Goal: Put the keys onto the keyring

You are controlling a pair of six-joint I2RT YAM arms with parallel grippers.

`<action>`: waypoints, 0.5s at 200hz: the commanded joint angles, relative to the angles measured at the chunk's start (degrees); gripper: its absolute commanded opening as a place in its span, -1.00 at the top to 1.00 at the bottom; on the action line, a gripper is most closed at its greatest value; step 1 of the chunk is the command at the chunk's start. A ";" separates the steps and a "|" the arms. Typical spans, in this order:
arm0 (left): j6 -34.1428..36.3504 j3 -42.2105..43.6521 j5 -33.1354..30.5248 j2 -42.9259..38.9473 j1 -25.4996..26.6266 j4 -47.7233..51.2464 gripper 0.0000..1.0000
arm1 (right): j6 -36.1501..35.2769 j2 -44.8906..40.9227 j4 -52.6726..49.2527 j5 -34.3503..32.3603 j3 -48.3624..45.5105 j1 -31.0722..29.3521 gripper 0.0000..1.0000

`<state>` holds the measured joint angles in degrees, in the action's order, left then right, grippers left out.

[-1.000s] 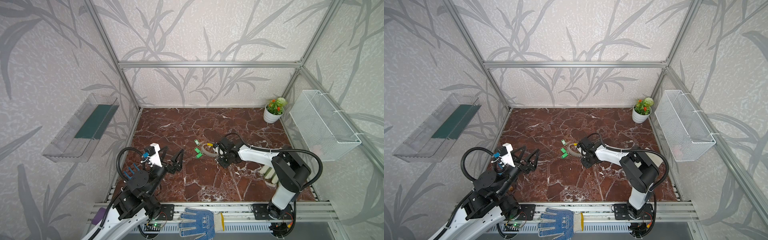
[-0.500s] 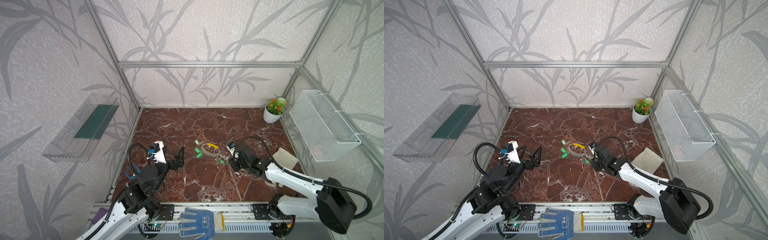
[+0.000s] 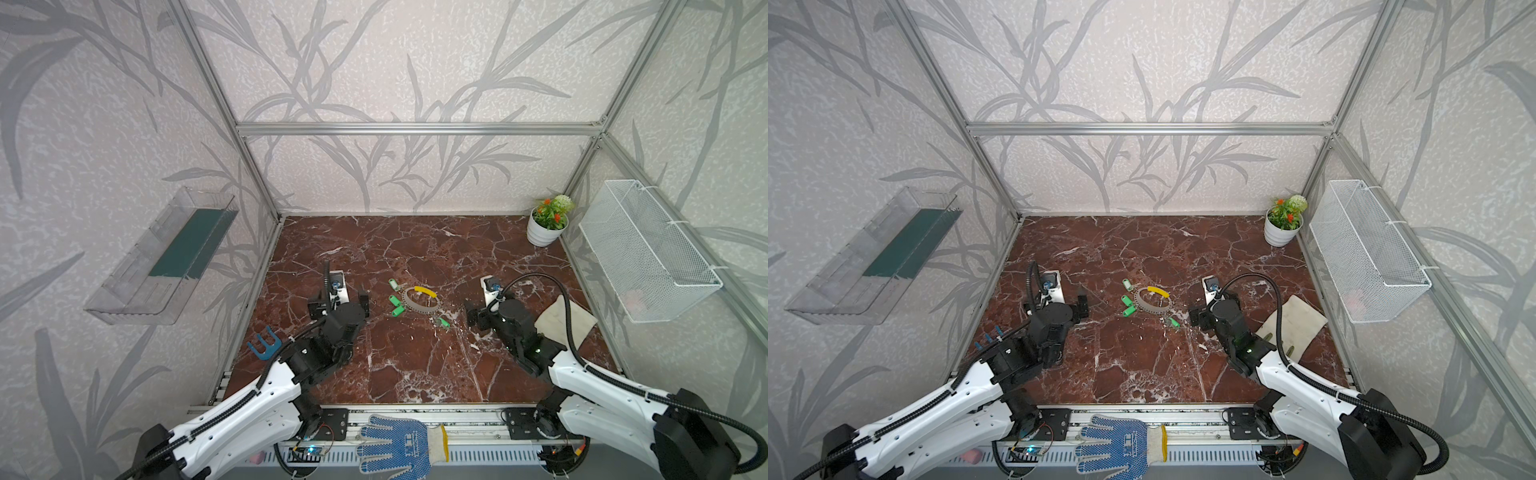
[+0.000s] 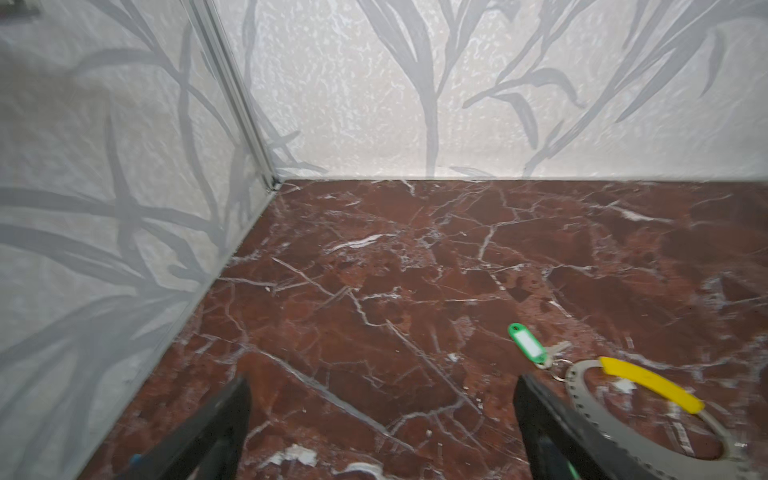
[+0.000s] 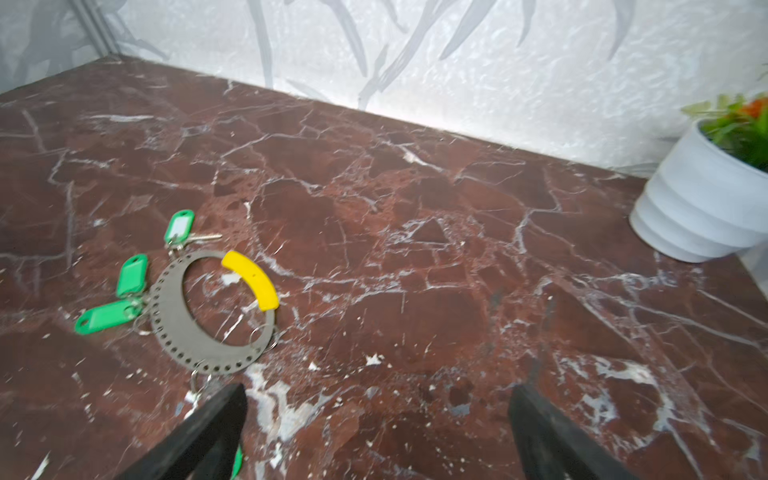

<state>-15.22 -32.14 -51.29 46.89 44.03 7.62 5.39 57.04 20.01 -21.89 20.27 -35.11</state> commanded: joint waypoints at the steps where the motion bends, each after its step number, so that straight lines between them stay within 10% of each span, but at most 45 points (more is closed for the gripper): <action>1: 10.30 0.55 -7.81 0.85 -2.87 -7.76 -0.98 | -2.36 -3.18 3.43 -7.15 -0.65 0.74 -0.98; 100: 12.14 7.33 15.11 17.84 -30.62 -25.04 -0.98 | -8.05 6.33 17.23 -6.74 -5.00 12.97 -0.98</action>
<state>-1.69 -23.86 -43.24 59.09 18.04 -11.94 -1.58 57.63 28.56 -30.89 16.88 -26.15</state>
